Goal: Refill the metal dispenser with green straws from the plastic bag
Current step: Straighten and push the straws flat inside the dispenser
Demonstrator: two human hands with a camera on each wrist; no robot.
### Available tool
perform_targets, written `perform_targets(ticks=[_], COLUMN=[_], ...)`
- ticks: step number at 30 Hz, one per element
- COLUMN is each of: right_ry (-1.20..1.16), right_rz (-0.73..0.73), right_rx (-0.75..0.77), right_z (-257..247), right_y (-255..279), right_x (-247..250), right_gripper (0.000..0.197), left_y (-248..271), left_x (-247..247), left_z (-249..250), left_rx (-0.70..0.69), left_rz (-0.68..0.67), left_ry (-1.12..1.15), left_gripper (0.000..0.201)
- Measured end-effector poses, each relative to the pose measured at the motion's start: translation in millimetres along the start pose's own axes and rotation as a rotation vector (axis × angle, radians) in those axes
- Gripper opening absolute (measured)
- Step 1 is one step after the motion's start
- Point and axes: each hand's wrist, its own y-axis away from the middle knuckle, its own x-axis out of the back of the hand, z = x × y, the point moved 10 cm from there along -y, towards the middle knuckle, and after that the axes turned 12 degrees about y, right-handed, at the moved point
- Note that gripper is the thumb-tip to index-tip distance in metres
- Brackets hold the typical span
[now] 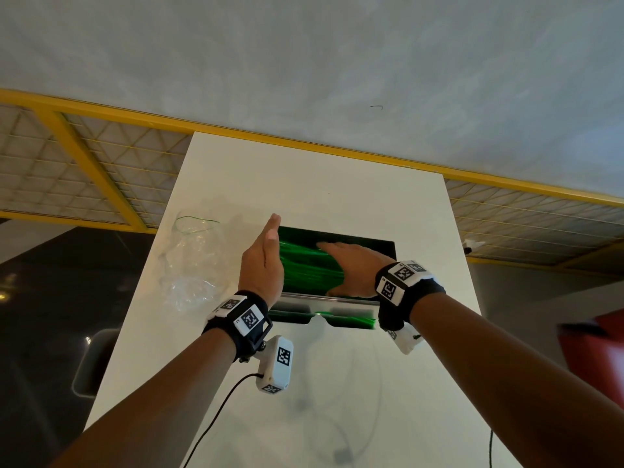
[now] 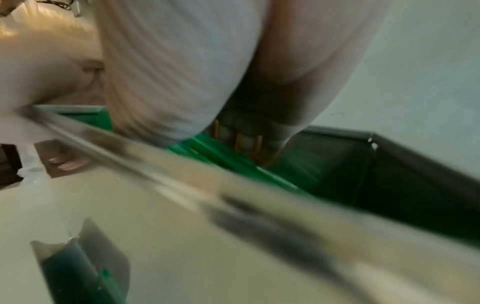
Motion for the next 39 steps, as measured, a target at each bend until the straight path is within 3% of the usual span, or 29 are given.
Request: perform_targets(ticks=[2, 6, 8, 13, 17, 21, 25, 27, 30, 34, 39], right_ry=[-0.003, 0.033, 0.038, -0.044, -0.048, 0.070, 0.119, 0.139, 0.116, -0.010, 0.025], right_rz=[-0.004, 0.047, 0.060, -0.004, -0.027, -0.089, -0.046, -0.038, -0.020, 0.000, 0.013], right_rx=[0.021, 0.039, 0.044, 0.028, -0.016, -0.024, 0.020, 0.014, -0.001, 0.019, 0.072], right_z=[-8, -12, -10, -4, 9, 10, -1, 1, 7, 4, -9], right_y=[-4, -6, -6, -6, 1, 2, -1, 0, 1, 4, -2], right_x=[-3, 16, 25, 20, 16, -8, -3, 3, 11, 17, 6], right_gripper=[0.094, 0.058, 0.054, 0.092, 0.102, 0.094, 0.060, 0.054, 0.061, 0.085, 0.090], left_y=[1, -1, -1, -1, -1, 0, -2, -3, -2, -2, -1], left_x=[-2, -1, -2, -5, -1, -6, -9, -10, -14, -5, -2], left_z=[1, 0, -2, -2, 1, 0, -4, -6, -7, -6, -4], left_rx=[-0.008, -0.001, 0.010, 0.021, 0.009, 0.013, 0.005, 0.000, 0.005, 0.030, 0.027], left_rz=[-0.020, -0.017, -0.020, -0.040, -0.017, -0.058, -0.094, -0.120, -0.150, -0.065, -0.031], left_ry=[-0.032, -0.082, -0.087, -0.108, -0.089, -0.150, -0.222, -0.251, -0.245, -0.088, -0.065], left_gripper=[0.055, 0.051, 0.050, 0.049, 0.049, 0.050, 0.051, 0.052, 0.054, 0.059, 0.061])
